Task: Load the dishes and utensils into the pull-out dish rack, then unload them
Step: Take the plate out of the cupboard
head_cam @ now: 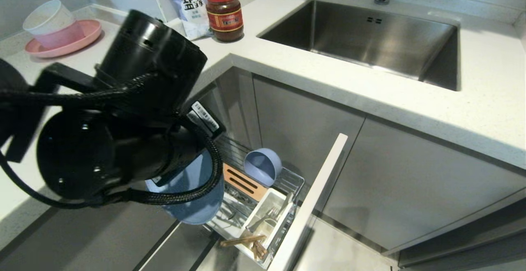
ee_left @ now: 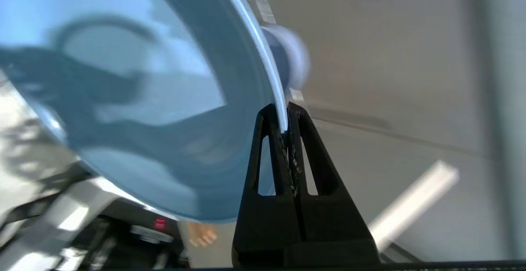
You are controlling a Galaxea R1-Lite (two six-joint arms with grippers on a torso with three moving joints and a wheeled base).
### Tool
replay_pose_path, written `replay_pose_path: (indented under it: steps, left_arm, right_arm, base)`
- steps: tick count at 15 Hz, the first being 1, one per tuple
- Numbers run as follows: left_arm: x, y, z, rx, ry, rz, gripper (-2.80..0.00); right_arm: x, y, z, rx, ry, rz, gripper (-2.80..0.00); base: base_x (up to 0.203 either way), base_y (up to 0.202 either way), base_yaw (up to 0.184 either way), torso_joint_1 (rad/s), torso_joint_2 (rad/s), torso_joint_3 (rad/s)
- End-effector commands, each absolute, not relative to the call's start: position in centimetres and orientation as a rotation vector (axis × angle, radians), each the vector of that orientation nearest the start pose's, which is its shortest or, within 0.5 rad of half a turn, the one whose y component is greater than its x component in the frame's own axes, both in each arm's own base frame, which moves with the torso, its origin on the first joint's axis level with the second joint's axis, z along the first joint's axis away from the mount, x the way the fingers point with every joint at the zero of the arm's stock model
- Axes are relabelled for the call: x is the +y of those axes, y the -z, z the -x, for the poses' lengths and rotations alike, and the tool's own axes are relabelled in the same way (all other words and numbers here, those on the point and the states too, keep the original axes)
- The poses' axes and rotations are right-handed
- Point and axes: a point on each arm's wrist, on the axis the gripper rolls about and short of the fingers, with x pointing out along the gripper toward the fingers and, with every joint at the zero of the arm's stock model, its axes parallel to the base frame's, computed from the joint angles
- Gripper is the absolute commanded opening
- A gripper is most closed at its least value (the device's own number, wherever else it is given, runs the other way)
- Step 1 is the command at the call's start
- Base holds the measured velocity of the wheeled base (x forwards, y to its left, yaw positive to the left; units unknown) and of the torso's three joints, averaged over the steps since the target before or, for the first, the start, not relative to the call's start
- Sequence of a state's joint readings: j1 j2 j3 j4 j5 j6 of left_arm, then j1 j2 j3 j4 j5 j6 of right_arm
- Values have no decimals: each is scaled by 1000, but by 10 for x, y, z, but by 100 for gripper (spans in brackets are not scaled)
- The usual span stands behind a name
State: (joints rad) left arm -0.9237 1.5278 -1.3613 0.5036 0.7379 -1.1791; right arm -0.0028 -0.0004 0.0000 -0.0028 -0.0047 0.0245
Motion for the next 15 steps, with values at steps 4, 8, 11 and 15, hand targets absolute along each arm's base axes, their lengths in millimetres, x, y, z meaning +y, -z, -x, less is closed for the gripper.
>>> replay_pose_path:
  steps: [4,8,11,15]
  left_arm:
    - [-155,-335,-117,398,71,743,-280]
    - [-120,-364,-95,300,147,712,-280]
    - [-88,-387,-77,206,188,704,-280]
    - [-43,-413,-60,63,172,686,-280]
  right_arm:
    - [0,-75,23,-6,6,-25,-280]
    - [0,-75,23,-6,7,-25,-280]
    - [0,-75,23,-6,8,-25,-280]
    - [0,-75,23,-6,7,-25,-280]
  base:
    - [0,0,0,0,0,0]
    - [0,0,0,0,0,0]
    - [0,0,0,0,0,0]
    - [0,0,0,0,0,0]
